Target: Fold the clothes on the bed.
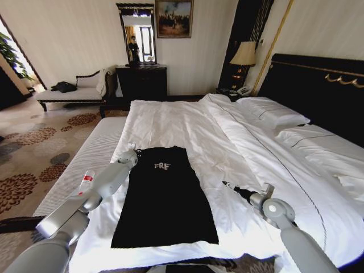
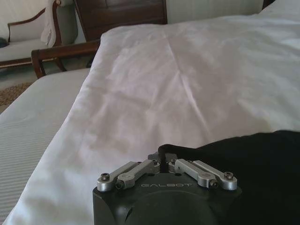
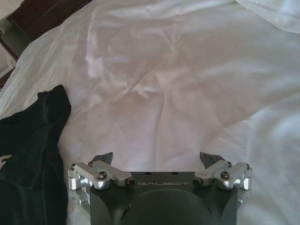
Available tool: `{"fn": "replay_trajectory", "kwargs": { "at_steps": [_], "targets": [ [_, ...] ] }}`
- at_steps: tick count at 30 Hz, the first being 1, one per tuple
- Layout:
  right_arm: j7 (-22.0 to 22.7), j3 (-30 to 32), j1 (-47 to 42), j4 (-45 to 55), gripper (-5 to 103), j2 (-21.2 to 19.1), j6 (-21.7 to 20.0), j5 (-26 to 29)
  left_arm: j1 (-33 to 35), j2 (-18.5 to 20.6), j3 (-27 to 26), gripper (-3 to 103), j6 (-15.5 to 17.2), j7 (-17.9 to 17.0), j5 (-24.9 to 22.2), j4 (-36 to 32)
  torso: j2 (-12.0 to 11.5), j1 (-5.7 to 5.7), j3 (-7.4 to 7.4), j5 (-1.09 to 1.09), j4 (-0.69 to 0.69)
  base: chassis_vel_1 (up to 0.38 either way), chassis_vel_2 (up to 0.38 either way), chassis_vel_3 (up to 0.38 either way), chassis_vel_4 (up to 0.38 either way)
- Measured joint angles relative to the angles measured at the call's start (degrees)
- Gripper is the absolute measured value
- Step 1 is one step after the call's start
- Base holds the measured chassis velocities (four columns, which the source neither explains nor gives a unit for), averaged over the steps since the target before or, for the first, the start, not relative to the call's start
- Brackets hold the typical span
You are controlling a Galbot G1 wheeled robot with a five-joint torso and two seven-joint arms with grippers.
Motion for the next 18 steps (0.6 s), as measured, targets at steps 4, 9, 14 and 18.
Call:
{"fn": "replay_trajectory", "kwargs": {
  "at_steps": [4,9,14,18],
  "targets": [
    [0.0,-0.3,0.5,0.2,100,-0.1,0.0,0.0,1.4,1.7,0.3,10,-0.9,0.0,-0.8,-4.9,0.0,0.00,0.00,0.01,-0.01,0.000,0.000,0.000,0.000],
    [-0.3,-1.6,3.2,1.2,100,-1.5,0.4,0.4,3.4,3.8,0.4,26,-1.3,-0.4,-2.2,-9.2,0.0,0.00,0.00,-0.01,-0.01,0.000,0.000,0.000,0.000],
    [-1.2,-6.2,13.2,-1.3,100,-4.7,0.9,2.9,5.4,5.2,-1.3,48,-2.4,-1.0,-3.2,-10.9,0.0,0.00,0.00,-0.02,-0.01,0.000,0.000,0.000,0.000],
    [-1.9,-10.3,19.7,-5.4,100,-5.8,0.9,4.0,6.4,7.0,-2.5,65,-3.9,1.0,-5.4,-12.8,0.0,0.00,0.00,-0.02,0.00,0.000,0.000,0.000,0.000]
  ]
}}
